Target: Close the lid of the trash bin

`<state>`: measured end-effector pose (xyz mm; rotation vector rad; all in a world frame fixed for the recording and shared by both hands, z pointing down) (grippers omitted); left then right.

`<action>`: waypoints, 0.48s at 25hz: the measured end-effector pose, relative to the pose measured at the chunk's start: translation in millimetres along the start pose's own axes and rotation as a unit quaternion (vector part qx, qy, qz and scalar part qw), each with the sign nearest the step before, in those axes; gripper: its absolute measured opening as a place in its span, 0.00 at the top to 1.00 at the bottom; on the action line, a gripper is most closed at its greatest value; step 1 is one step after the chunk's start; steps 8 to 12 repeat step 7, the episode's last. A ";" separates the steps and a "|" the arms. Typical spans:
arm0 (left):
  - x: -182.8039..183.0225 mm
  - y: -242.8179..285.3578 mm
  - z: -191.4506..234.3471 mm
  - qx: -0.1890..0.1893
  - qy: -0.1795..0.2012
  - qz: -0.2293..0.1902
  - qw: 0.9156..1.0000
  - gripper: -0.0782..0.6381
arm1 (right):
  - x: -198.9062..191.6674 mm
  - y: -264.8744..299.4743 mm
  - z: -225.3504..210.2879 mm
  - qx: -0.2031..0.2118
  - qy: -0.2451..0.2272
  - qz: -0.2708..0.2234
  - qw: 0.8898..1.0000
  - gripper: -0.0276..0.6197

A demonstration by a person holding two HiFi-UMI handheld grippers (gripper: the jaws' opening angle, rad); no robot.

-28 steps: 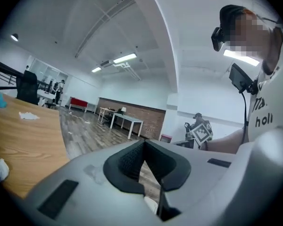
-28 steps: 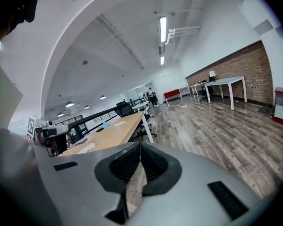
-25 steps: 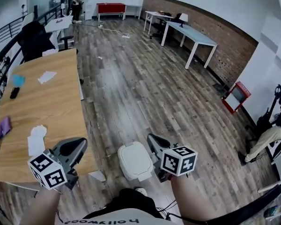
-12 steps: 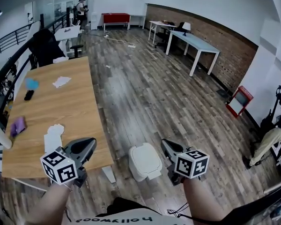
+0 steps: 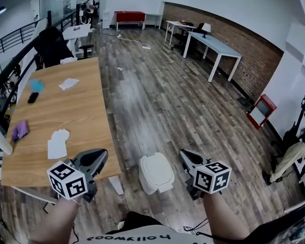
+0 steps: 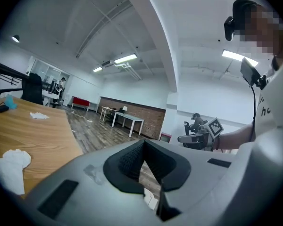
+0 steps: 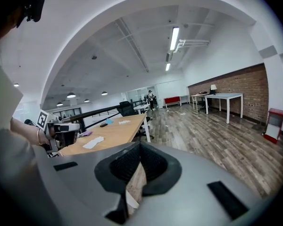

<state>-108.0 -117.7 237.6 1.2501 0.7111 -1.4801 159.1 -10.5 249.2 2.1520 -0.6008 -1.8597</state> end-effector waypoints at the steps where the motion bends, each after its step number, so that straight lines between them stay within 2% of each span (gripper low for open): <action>1: 0.3 1.6 -1.7 0.000 0.000 -0.001 1.000 0.88 | -0.5 -0.3 -1.1 0.001 -0.002 0.001 1.000 0.94; 12: 10.2 16.1 -15.5 -0.009 0.002 -0.007 1.000 0.88 | 3.0 -2.2 -14.6 0.005 0.002 -0.003 1.000 0.94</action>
Point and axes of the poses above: the fingertips, and each gripper's own axes: y forward along the fingers, z to its left, x out of its top, the point moved 3 cm from there along -y, backward along the fingers, and after that the axes turned 4 degrees about z, right-handed, at the moved point
